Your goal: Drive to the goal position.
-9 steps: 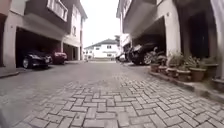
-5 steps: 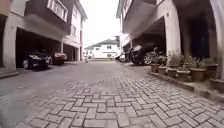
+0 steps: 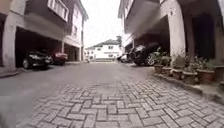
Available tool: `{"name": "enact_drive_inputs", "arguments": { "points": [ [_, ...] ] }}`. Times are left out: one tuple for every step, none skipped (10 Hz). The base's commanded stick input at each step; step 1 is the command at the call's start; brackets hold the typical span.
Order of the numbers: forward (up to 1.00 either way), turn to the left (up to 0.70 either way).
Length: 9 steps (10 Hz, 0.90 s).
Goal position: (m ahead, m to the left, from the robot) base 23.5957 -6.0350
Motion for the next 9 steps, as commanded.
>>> {"name": "enact_drive_inputs", "arguments": {
  "points": [
    [0.70, 0.00],
    [0.70, 0.00],
    [0.70, 0.00],
    [0.70, 0.00],
    [0.70, 0.00],
    [0.70, 0.00],
    [0.70, 0.00],
    [0.70, 0.00],
    [0.70, 0.00]
  ]
}}
